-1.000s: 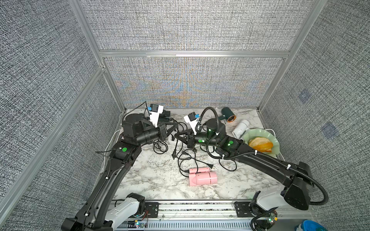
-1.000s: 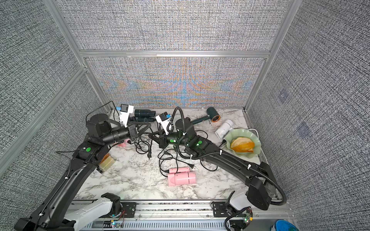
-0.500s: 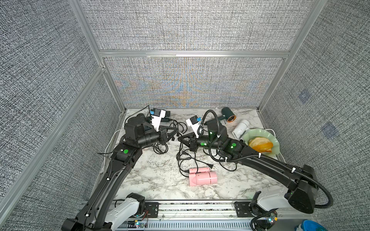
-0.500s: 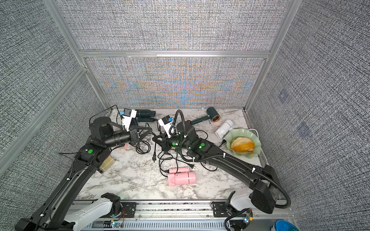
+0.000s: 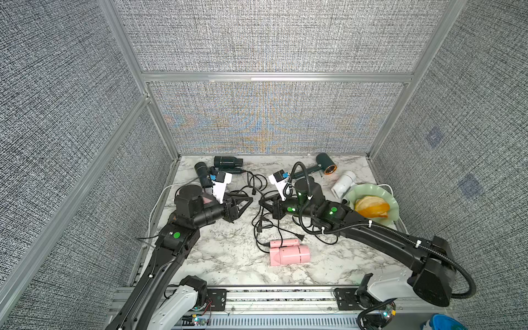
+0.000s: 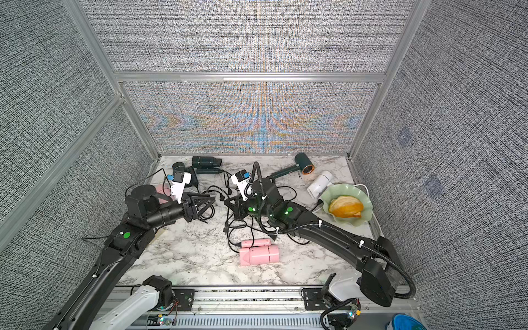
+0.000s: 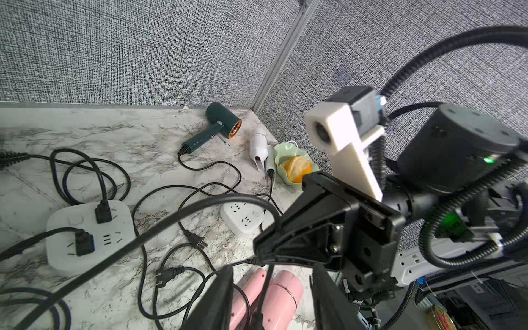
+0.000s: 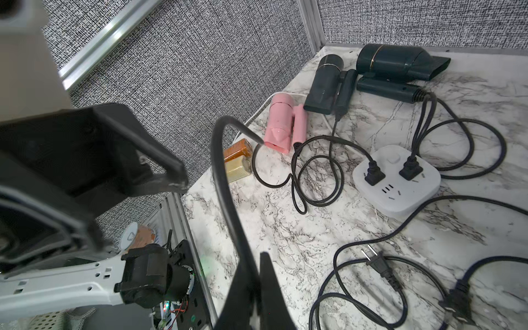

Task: Charge the blow dryers
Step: Pick up the plug from the center of the board.

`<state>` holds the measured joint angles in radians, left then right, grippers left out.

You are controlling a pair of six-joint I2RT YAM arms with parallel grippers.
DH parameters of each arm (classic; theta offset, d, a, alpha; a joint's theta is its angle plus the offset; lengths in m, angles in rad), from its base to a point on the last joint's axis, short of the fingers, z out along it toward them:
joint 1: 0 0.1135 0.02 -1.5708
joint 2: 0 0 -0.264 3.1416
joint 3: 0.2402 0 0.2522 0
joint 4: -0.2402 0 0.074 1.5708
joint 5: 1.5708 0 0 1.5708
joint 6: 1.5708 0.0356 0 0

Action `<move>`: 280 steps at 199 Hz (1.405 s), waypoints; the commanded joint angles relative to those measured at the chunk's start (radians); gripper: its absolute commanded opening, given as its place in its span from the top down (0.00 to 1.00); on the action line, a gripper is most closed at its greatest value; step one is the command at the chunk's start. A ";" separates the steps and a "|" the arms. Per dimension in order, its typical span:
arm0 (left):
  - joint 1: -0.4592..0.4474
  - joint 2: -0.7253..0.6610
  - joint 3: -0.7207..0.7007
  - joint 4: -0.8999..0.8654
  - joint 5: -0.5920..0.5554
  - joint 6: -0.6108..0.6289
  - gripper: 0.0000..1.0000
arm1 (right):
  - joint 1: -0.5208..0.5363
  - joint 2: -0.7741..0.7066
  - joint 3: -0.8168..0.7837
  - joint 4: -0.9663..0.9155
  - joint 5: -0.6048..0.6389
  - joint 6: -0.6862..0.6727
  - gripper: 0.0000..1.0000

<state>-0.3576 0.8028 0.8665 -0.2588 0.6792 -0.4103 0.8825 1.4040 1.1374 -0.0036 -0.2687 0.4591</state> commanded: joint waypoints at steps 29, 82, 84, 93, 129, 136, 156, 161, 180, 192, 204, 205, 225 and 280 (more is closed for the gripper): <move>0.000 -0.136 -0.162 0.053 -0.029 -0.033 0.49 | 0.000 0.046 0.024 0.014 0.054 0.041 0.96; 0.001 -0.200 -0.348 0.165 -0.060 -0.104 0.47 | 0.000 0.093 0.081 -0.032 0.126 0.077 0.96; 0.001 -0.197 -0.350 0.161 -0.062 -0.104 0.47 | 0.000 0.094 0.081 -0.031 0.127 0.076 0.96; 0.000 -0.183 -0.356 0.150 -0.060 -0.098 0.46 | 0.001 0.097 0.082 -0.029 0.133 0.081 0.96; -0.002 -0.151 -0.380 0.169 -0.057 -0.105 0.44 | 0.002 0.118 0.106 -0.060 0.165 0.102 0.96; -0.005 -0.144 -0.382 0.180 -0.057 -0.109 0.44 | 0.001 0.121 0.107 -0.059 0.170 0.106 0.96; -0.016 -0.119 -0.378 0.187 -0.069 -0.103 0.44 | 0.002 0.125 0.106 -0.052 0.177 0.115 0.96; -0.019 -0.114 -0.376 0.181 -0.074 -0.099 0.44 | 0.001 0.127 0.105 -0.050 0.179 0.118 0.96; -0.032 -0.092 -0.365 0.172 -0.084 -0.088 0.45 | 0.002 0.140 0.116 -0.056 0.183 0.124 0.96; -0.042 -0.075 -0.358 0.173 -0.092 -0.088 0.45 | 0.004 0.144 0.122 -0.065 0.189 0.130 0.96; -0.054 -0.053 -0.348 0.170 -0.099 -0.084 0.45 | 0.007 0.145 0.122 -0.070 0.205 0.132 0.96; -0.054 -0.051 -0.347 0.170 -0.101 -0.084 0.45 | 0.007 0.145 0.122 -0.070 0.206 0.133 0.96; -0.079 -0.011 -0.331 0.166 -0.122 -0.078 0.46 | 0.010 0.144 0.122 -0.082 0.231 0.135 0.96; -0.171 0.068 -0.303 0.167 -0.237 -0.105 0.48 | 0.024 0.146 0.127 -0.110 0.269 0.124 0.96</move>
<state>-0.4999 0.8474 0.5495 -0.1146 0.5117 -0.5045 0.8993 1.5482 1.2522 -0.0929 -0.0299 0.5816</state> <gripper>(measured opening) 0.523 0.077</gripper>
